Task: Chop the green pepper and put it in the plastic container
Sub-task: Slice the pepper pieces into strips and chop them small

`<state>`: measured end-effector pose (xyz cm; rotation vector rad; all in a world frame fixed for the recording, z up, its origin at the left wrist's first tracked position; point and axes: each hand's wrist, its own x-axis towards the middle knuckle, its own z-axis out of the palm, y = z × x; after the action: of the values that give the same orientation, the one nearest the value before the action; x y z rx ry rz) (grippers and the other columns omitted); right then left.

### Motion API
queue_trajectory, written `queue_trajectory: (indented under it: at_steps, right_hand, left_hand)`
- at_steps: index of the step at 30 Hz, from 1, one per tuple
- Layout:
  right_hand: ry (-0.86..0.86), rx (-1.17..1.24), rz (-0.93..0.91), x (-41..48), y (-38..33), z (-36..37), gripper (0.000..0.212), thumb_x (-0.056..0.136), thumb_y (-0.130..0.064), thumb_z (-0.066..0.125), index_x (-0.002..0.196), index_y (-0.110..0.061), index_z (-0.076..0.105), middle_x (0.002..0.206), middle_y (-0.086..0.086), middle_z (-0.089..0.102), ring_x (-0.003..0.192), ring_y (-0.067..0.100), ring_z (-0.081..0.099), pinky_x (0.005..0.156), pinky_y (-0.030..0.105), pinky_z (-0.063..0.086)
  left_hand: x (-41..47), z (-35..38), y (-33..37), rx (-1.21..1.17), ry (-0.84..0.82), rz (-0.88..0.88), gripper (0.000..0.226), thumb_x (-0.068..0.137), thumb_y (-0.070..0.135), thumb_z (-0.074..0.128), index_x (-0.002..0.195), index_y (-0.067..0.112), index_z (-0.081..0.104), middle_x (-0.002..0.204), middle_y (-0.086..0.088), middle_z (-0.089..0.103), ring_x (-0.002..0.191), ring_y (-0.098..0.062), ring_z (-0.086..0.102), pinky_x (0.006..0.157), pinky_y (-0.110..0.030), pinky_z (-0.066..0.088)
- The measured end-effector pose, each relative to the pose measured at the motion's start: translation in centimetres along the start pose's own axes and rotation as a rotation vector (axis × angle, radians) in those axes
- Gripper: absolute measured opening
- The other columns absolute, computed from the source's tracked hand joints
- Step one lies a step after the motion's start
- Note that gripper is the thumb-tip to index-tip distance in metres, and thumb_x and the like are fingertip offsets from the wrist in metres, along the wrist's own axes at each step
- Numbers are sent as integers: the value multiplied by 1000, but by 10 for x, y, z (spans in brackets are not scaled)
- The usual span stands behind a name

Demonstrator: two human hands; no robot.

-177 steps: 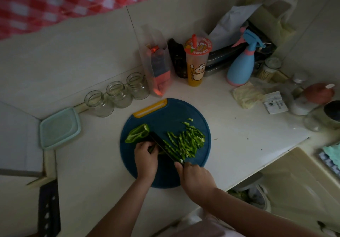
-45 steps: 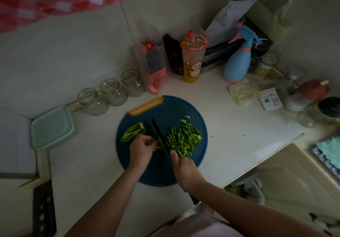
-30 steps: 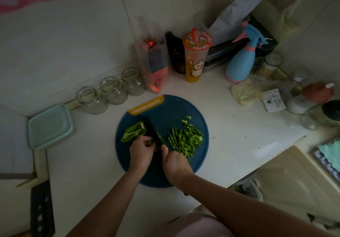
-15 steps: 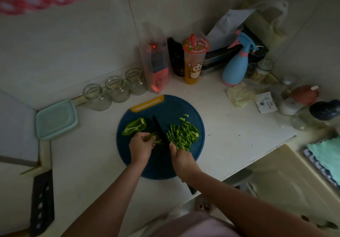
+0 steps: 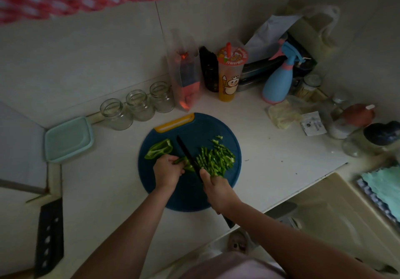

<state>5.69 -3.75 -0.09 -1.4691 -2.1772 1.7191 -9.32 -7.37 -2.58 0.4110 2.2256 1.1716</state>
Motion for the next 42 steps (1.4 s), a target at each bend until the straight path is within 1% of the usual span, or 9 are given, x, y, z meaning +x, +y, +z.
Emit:
queue_trajectory:
  at_steps: [15, 20, 22, 24, 27, 32, 36, 40, 42]
  right_hand:
    - [-32, -5, 65, 5, -7, 4, 59, 100, -52, 21, 65, -12, 48, 63, 4, 49, 49, 14, 47, 30, 14, 34]
    - [0, -21, 34, 6, -13, 9, 61, 101, -47, 17, 65, -9, 49, 62, 5, 50, 55, 16, 51, 44, 14, 42]
    - [15, -31, 35, 7, -15, 14, 60, 102, -44, 16, 82, -2, 55, 76, 14, 57, 76, 30, 61, 61, 27, 46]
    - [50, -50, 56, 7, -17, 23, 58, 102, -44, 18, 78, -6, 54, 86, 20, 61, 90, 35, 62, 73, 31, 42]
    - [87, -56, 79, 13, -18, 35, 55, 101, -48, 18, 68, -15, 49, 89, 18, 64, 91, 33, 62, 78, 32, 43]
    - [127, -12, 109, 28, -30, 38, 61, 100, -50, 17, 81, -10, 60, 94, 18, 65, 93, 32, 62, 83, 35, 46]
    - [169, 41, 128, 26, -25, 28, 60, 102, -46, 20, 92, -4, 63, 98, 19, 65, 97, 32, 62, 77, 28, 41]
    - [159, 89, 164, 16, -9, 25, 59, 98, -54, 22, 67, -13, 52, 78, 12, 59, 81, 33, 63, 71, 41, 52]
    - [158, 122, 177, 14, -4, 22, 59, 96, -58, 24, 64, -15, 48, 70, 7, 55, 70, 29, 58, 62, 41, 49]
  left_hand:
    - [3, -2, 2, 63, -40, 5, 16, 79, 11, 74, 83, 6, 59, 59, -9, 62, 49, -13, 56, 53, -24, 47]
    - [7, -4, 3, 81, -55, -6, 16, 78, 9, 74, 80, 7, 59, 59, -7, 62, 49, -13, 57, 52, -25, 48]
    - [9, -4, 4, 85, -62, -17, 14, 78, 7, 73, 82, 6, 59, 59, -7, 61, 49, -13, 57, 51, -25, 48]
    - [9, -5, 6, 102, -67, -26, 12, 79, 6, 71, 82, 6, 59, 59, -6, 61, 50, -13, 57, 49, -21, 47]
    - [9, -5, 8, 103, -65, -25, 11, 79, 6, 71, 80, 8, 60, 61, -4, 62, 50, -11, 58, 43, -14, 45]
    - [7, -6, 7, 124, -68, -4, 18, 78, 10, 73, 69, 18, 59, 64, 0, 65, 58, -14, 63, 58, -27, 53]
    - [10, -8, 4, 155, -89, 32, 17, 77, 19, 76, 71, 21, 60, 67, -1, 67, 63, -16, 65, 64, -32, 54]
    - [8, -9, 1, 142, -80, 29, 11, 80, 16, 72, 83, 11, 63, 67, -4, 67, 60, -14, 64, 65, -31, 55]
    - [7, -9, 1, 145, -84, 33, 12, 82, 15, 71, 88, 8, 63, 67, -3, 67, 58, -11, 63, 63, -27, 54]
